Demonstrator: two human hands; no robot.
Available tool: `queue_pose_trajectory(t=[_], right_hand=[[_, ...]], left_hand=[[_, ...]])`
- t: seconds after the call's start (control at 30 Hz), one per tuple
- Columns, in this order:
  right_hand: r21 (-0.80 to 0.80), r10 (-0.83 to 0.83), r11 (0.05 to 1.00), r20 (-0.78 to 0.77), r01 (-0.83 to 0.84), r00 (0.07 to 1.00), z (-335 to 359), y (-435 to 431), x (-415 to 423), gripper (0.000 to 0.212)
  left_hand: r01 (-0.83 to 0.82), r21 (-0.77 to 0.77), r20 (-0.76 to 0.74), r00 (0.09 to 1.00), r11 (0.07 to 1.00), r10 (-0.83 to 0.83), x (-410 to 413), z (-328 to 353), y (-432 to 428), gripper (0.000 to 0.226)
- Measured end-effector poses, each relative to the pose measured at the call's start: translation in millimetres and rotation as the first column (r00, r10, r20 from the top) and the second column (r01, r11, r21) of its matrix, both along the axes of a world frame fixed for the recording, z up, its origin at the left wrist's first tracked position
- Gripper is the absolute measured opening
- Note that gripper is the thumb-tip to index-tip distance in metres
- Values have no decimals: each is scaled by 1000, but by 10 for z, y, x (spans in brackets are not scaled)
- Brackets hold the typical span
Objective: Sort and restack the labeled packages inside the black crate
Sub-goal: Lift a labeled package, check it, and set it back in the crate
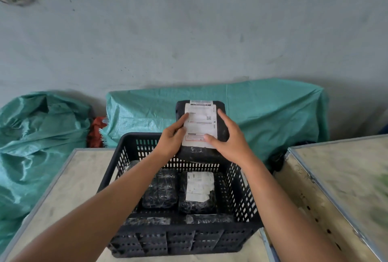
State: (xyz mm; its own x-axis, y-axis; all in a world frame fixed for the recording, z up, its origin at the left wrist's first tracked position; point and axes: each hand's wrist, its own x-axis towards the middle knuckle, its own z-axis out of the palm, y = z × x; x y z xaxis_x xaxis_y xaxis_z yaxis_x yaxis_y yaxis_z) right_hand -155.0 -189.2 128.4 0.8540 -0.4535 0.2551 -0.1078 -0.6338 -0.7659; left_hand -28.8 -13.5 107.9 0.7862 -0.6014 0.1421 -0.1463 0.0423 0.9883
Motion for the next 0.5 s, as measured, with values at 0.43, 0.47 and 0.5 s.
queue_pose_trajectory(t=[0.43,0.47,0.5], right_hand=[[184,92,983,-423,-14,901,-1481,-165,98,98],[194,94,981,-441,-8,893,-1560,-166,95,98],[199,94,980,-460,-1,883,-1627,-168,96,98]], left_hand=[[161,625,-22,982,764,-189,-15,-1395,-219,77],[171,638,-24,979,751,-202,-16,-1470,-223,77],[179,647,-23,976,741,-216,-14,-1533,-229,77]])
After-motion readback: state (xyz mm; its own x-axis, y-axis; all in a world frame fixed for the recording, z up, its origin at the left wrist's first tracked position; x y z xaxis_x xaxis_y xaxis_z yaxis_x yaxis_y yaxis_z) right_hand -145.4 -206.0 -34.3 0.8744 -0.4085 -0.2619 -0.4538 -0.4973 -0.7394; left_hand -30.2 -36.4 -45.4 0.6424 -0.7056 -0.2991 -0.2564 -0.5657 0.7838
